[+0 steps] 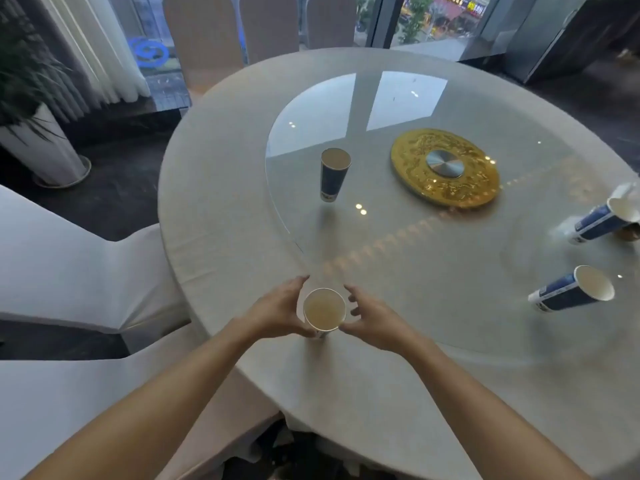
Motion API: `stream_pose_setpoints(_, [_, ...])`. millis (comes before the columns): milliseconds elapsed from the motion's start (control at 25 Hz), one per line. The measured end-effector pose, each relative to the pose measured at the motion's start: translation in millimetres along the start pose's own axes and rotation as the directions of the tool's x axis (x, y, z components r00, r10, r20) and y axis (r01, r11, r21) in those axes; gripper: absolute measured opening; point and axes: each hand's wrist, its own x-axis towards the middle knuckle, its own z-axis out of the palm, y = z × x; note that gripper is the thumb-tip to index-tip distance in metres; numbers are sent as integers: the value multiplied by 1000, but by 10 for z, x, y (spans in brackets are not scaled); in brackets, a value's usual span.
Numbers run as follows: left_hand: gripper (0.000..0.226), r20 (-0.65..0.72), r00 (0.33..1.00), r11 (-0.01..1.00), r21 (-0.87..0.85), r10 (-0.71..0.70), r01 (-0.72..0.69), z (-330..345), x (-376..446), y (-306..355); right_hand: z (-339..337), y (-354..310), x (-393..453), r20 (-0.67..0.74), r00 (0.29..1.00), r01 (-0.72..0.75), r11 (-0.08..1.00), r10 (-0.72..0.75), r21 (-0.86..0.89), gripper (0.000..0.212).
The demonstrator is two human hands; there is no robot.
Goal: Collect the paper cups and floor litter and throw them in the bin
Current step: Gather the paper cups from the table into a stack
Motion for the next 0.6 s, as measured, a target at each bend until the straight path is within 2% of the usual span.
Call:
stream_pose_setpoints(120, [108, 22, 999, 991, -129, -29, 32, 145, 48, -114, 113, 12, 162, 37, 996, -82, 977, 77, 194, 53])
stream_pose_setpoints(240, [83, -26, 999, 967, -251, -43, 35, 323, 77, -170, 187, 56, 310, 11, 991, -132, 963, 133, 235, 31])
stream_pose_setpoints(400, [79, -100, 989, 910, -410, -113, 63, 383, 59, -81, 101, 44, 469, -21, 987, -145, 944, 158, 295, 26])
stream_pose_setpoints(600, [82, -273, 950, 886, -464, -150, 6, 224, 224, 41, -225, -52, 782, 46, 997, -74, 893, 60, 444, 25])
